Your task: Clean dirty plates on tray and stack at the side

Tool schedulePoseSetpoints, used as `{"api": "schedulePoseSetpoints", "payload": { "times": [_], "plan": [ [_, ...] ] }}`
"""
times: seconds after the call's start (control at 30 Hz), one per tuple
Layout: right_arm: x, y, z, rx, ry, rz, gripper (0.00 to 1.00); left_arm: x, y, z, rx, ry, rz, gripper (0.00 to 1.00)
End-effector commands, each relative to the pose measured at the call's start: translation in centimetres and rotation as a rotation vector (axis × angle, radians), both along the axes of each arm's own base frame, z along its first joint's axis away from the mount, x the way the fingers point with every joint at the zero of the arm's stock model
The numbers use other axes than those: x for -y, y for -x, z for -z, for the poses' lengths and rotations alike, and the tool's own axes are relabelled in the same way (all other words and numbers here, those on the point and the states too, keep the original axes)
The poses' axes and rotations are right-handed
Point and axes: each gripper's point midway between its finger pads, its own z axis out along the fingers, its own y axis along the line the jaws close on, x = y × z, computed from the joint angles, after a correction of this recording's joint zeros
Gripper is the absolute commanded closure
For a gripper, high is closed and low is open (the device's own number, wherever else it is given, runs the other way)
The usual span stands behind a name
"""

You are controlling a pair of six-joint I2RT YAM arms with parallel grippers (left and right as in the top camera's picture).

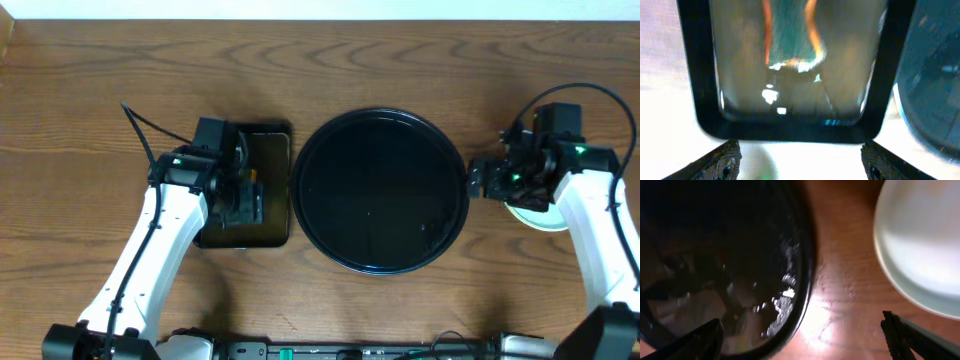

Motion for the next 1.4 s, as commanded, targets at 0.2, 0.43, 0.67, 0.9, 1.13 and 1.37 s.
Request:
{"api": "schedulePoseSetpoints", "payload": {
  "times": [0.2,0.43,0.67,0.9,1.13,1.37],
  "plan": [
    [-1.1,4.9,-4.8,0.273,0.03,-0.018,0.01,-0.4,1.5,-2.7,0.14,0.018,-0.002,0.22],
    [-1.2,8.6,-8.9,0.561,0.048,-0.015,0.01,-0.8,3.8,-6.9,0.545,0.105,-0.039,0.21],
    [-1.3,9.5,-10.7,0.657,0.054,-0.014,0.01,-1.2,5.9,-10.2,0.758,0.147,-0.038,0.21],
    [-1.3,9.5,-10.7,0.654,0.054,-0.014,0.01,-1.2,6.0,-10.2,0.76,0.147,-0.038,0.21],
    [-1.1,9.7,-10.8,0.666,0.069,-0.019,0.01,-1.2,6.0,-10.2,0.76,0.148,-0.038,0.21],
    [-1.6,10.0,-13.6,0.909,0.153,-0.115,0.01,-1.2,6.0,-10.2,0.76,0.147,-0.038,0.21]
  ]
}}
